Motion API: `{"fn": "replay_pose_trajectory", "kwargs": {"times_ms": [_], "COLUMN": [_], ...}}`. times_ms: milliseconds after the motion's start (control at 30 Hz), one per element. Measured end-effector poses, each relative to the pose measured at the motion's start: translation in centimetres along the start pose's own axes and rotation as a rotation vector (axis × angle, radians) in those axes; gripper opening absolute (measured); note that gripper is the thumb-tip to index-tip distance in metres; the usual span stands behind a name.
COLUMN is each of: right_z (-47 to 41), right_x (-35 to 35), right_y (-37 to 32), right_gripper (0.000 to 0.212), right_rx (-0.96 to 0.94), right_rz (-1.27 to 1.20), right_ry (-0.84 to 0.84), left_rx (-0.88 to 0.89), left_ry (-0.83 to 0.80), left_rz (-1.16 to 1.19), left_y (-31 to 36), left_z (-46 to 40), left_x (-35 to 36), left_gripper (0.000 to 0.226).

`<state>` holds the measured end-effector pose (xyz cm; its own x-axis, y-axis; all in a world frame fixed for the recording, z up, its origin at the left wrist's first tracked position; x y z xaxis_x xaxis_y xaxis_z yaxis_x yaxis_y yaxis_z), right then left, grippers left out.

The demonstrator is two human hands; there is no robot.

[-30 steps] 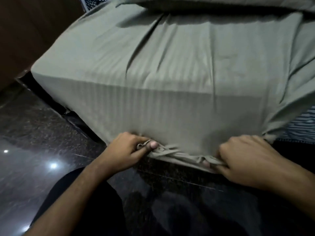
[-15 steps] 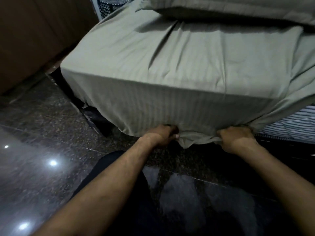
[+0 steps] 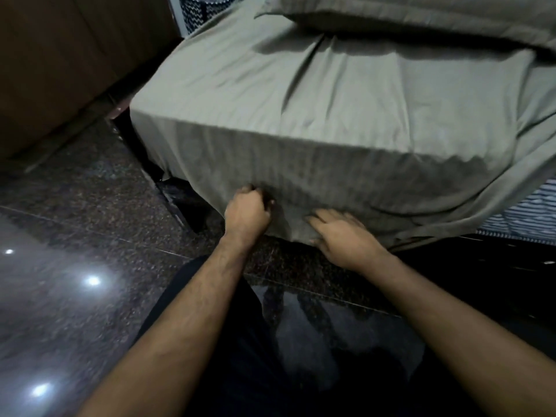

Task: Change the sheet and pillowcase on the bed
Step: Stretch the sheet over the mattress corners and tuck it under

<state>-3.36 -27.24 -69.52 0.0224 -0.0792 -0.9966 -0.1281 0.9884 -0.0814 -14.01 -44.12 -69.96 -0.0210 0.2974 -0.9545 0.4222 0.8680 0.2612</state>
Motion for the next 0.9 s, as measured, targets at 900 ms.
{"fn": "replay_pose_trajectory", "kwargs": {"times_ms": [900], "right_z": [-3.3], "right_x": [7.3], "right_y": [-1.3], "right_gripper": [0.059], "right_rx": [-0.043], "right_rz": [0.216], "right_ry": [0.273], "left_rx": [0.277], "left_ry": [-0.221], "left_rz": [0.107], "left_y": [-0.6], "left_z": [-1.1], "left_x": [2.6], "left_gripper": [0.049]}}
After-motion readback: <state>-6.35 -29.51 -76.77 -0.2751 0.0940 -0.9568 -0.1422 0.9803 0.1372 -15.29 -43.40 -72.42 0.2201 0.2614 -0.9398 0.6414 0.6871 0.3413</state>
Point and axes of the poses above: each hand's wrist, its own z-axis away from the middle knuckle, its own x-axis out of the palm, y = z × x, the point moved 6 cm from there along -z, towards the middle knuckle, and after that the axes turned 9 degrees about x, right-handed, at the moved point
